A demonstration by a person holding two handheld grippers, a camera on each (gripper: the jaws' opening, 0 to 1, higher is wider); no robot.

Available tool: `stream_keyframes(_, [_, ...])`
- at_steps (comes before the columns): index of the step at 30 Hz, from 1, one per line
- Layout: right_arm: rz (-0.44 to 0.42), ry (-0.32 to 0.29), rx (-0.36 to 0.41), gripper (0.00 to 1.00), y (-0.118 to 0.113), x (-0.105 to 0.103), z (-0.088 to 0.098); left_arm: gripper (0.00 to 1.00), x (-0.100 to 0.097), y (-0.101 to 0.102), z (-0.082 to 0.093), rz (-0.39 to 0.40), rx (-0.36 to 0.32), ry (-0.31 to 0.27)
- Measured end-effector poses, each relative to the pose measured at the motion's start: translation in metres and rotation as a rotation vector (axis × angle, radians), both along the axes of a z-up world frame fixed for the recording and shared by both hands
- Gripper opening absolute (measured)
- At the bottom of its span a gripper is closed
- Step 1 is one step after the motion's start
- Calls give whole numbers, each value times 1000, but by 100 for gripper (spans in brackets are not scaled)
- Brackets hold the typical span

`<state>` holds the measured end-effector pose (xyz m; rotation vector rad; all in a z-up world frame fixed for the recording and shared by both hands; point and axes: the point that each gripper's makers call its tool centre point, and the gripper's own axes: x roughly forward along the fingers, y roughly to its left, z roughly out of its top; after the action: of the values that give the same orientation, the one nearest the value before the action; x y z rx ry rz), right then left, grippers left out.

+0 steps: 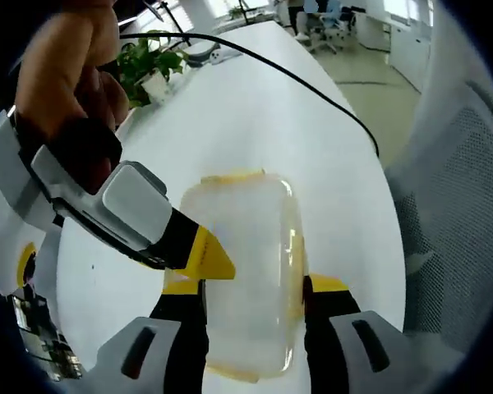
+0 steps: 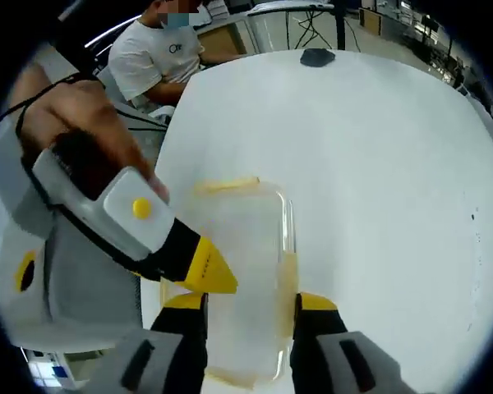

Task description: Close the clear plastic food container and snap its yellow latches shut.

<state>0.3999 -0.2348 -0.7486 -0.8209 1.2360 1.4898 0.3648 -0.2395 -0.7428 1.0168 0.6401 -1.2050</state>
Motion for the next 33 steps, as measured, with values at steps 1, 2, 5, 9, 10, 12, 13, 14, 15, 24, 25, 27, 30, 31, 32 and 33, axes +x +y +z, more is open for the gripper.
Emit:
stream_keyframes(1, [-2,-3,-5,37,-1,0,-1,43,0,1,1,-1,0,-6])
stream_keyframes(2, [3,-7,-6,38,2,-1,1,43,0,2,1,5,-20,-16])
stream_keyframes(5, [10,-24,-24,38,4,0,1,40,1,2,5,29,-42,-81])
stream_keyframes(9, [17,-25,-28,38,8,-1,2,41,-1,2,10,34,-62,-94])
stream_keyframes(10, [20,-29,-28,38,8,-1,3,41,-3,1,11,29,-55,-96])
stream_keyframes(12, [29,-38,-20,38,9,-1,5,42,-2,0,9,22,-51,-91])
stream_keyframes(13, [34,-44,-15,39,11,-1,5,42,-3,1,5,16,-60,-70])
stream_keyframes(14, [37,-49,-13,39,10,-1,6,42,-4,1,4,14,-67,-66])
stream_keyframes(15, [42,-57,-7,39,11,-1,6,42,-4,1,4,14,-71,-64])
stream_keyframes(24, [79,-119,56,39,14,-2,12,44,-4,1,5,-6,-97,-63])
stream_keyframes(25, [74,-123,54,39,16,-3,12,44,-4,1,6,-14,-106,-54])
stream_keyframes(27, [43,-135,49,39,15,-1,13,42,-5,1,7,-32,-118,-45])
stream_keyframes(30, [12,-159,73,39,14,-2,15,38,-14,-2,12,-63,-170,30])
stream_keyframes(31, [20,-172,90,39,14,-3,16,38,-13,-3,17,-35,-204,62])
stream_keyframes(32, [36,-187,94,38,10,-3,16,40,-10,-2,20,-25,-212,70])
stream_keyframes(33, [43,-199,99,38,8,-4,18,42,-8,-3,23,-22,-229,81])
